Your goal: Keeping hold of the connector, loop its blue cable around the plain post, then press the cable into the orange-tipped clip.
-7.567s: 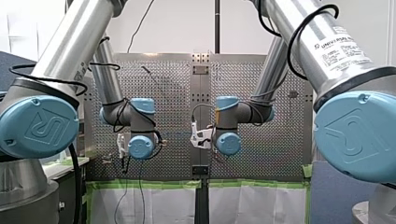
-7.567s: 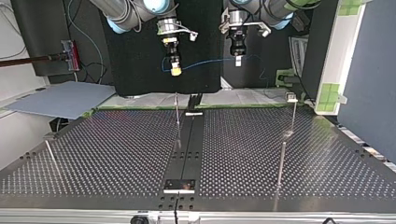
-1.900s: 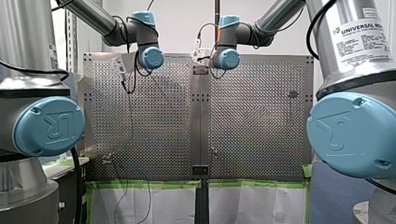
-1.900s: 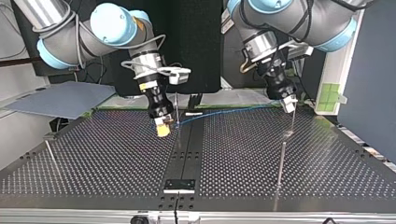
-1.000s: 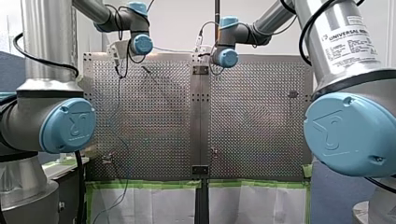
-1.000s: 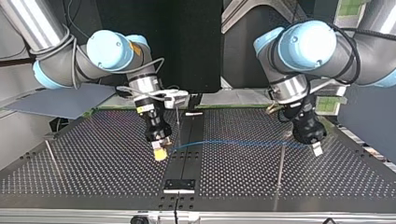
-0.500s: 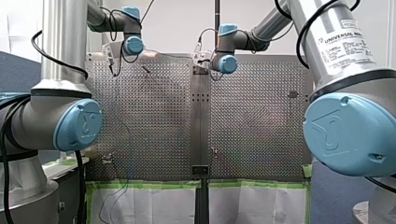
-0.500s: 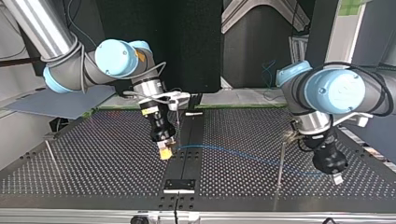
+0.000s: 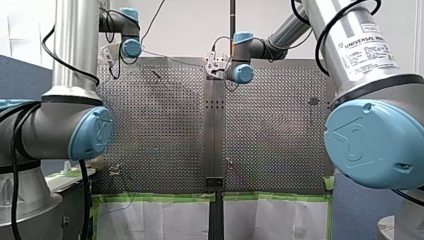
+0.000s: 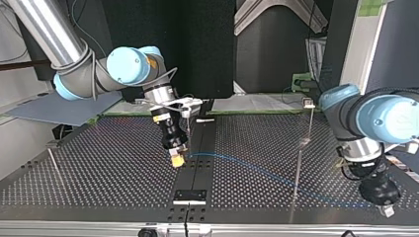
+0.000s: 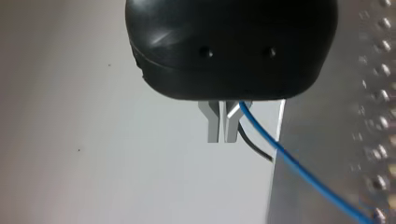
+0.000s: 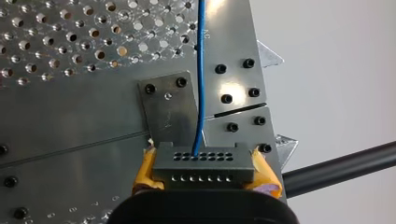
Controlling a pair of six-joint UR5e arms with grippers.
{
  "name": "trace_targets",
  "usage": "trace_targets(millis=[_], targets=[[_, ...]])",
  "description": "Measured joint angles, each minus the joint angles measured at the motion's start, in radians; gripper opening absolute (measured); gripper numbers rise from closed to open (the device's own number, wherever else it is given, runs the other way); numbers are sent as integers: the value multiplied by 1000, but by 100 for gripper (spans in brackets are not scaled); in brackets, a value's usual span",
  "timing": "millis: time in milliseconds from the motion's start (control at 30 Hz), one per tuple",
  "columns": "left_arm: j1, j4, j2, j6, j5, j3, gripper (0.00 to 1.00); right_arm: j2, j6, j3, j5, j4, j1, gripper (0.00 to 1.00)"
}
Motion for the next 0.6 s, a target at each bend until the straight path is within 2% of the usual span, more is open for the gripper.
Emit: trace_targets(millis=[167,400,600], targets=[[23,22,-1,-9,34,-39,9,2,0,0,0,0,-2,2],[16,60,-1,-23,73,-109,9,4,0,0,0,1,-3,2],[12,93,-12,-43,80,-148,9,10,-5,1,0,5,-4,2]])
